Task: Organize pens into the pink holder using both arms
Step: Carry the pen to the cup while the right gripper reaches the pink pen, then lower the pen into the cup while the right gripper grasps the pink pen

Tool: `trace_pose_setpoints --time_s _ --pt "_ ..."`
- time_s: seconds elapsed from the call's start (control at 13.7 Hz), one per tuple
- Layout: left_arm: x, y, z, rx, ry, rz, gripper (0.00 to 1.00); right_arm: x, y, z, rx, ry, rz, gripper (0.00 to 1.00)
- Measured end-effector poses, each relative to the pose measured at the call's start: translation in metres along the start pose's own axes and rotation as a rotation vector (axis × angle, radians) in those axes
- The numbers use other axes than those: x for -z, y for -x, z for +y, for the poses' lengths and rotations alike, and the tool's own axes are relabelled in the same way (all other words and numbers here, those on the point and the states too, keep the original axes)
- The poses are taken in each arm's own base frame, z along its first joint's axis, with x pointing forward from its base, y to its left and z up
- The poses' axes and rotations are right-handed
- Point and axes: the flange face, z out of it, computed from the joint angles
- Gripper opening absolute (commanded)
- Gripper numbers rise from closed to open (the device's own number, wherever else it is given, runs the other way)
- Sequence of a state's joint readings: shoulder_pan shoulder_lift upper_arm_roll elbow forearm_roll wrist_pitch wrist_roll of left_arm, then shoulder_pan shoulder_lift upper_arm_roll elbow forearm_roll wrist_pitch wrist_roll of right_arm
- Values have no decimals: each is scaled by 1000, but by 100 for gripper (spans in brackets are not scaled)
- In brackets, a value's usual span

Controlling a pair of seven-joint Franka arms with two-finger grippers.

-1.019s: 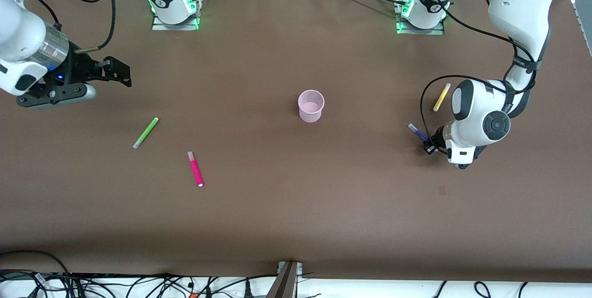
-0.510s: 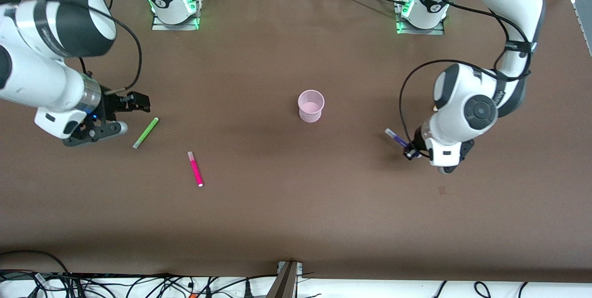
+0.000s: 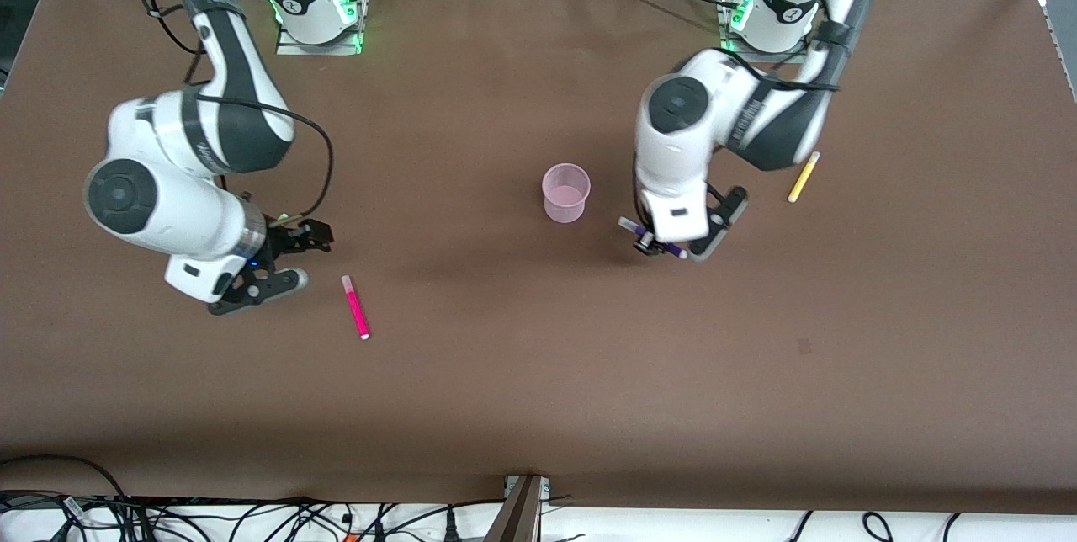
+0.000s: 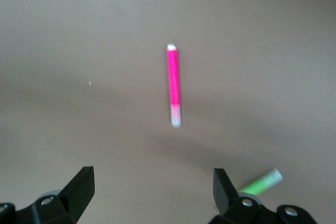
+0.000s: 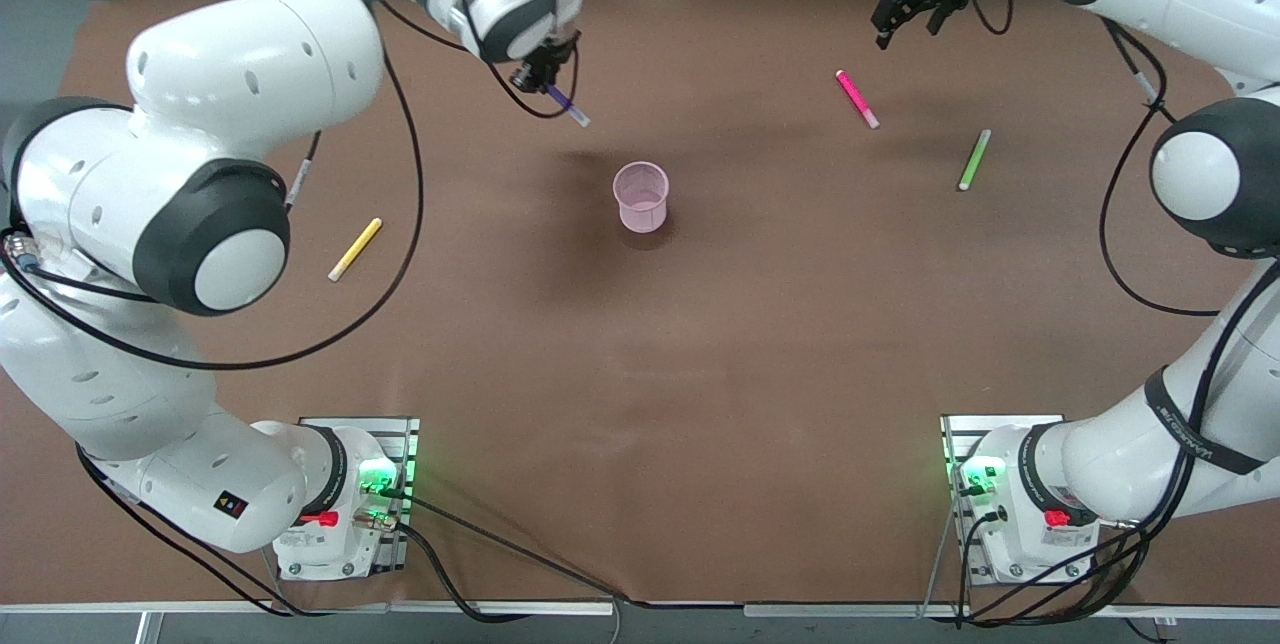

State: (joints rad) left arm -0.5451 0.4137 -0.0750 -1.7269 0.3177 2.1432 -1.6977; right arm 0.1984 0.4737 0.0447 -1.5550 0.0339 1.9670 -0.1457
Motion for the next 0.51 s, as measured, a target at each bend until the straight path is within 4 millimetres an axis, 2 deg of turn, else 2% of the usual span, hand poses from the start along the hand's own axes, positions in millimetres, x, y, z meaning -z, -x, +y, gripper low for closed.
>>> trace_pose_setpoints --time_s 0.15,0.29,0.36,0.51 --pt "10 53 -2 -1 -4 91 0 -30 -13 -4 9 4 32 100" --pt "17 95 -9 -21 -22 133 0 -66 -24 -2 11 6 54 98" --pt "20 111 -13 -29 -29 155 0 -84 -27 -1 22 7 62 93" --pt "23 124 -15 -16 -8 217 0 -113 -32 1 61 9 72 88"
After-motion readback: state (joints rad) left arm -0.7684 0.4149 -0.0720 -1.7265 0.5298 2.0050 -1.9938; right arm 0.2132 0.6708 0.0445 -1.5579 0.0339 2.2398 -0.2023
